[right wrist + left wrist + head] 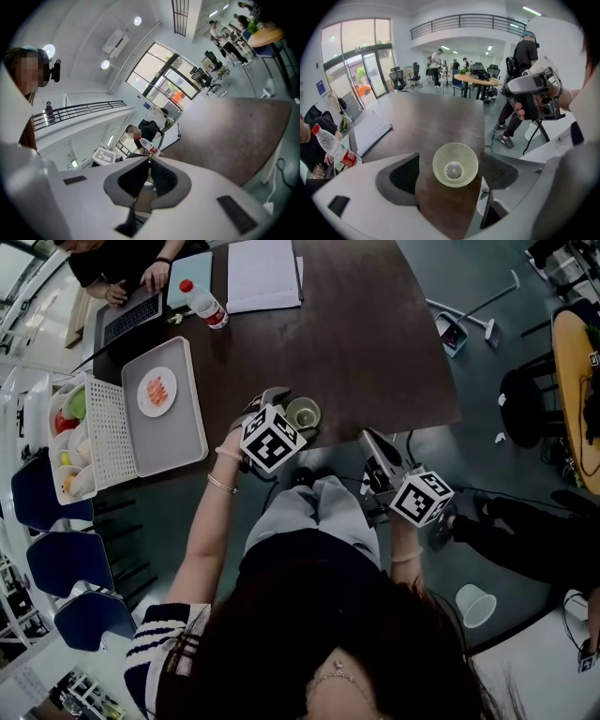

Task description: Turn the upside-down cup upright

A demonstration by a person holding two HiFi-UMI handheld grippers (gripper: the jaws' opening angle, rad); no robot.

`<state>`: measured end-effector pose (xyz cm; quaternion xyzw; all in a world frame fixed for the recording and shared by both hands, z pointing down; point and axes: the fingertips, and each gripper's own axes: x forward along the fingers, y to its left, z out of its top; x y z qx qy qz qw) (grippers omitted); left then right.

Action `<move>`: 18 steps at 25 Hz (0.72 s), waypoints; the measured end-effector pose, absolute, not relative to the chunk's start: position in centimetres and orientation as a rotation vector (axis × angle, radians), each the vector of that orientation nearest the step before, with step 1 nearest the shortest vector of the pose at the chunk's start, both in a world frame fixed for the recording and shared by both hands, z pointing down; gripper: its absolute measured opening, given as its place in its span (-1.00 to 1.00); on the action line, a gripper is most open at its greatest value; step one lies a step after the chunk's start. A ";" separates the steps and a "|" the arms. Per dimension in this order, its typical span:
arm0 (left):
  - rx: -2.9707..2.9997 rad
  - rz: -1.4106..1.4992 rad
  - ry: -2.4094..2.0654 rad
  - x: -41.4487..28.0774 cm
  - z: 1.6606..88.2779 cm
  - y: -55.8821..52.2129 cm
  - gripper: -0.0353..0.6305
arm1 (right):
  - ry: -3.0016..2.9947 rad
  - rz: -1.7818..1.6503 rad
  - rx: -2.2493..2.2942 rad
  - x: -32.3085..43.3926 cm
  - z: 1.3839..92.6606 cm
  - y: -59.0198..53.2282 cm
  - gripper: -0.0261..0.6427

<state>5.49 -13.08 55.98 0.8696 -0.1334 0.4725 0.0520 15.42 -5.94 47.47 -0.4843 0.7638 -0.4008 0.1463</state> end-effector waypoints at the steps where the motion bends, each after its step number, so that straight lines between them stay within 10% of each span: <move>1: 2.658 1.403 -0.440 5.2 55.2 -13.3 0.29 | 2.201 -1.149 -1.390 15.4 47.4 -6.0 -0.84; 18: 2.724 0.683 -0.874 1.0 44.6 -13.6 0.29 | 2.452 -0.945 -1.415 11.5 45.1 -8.2 -0.84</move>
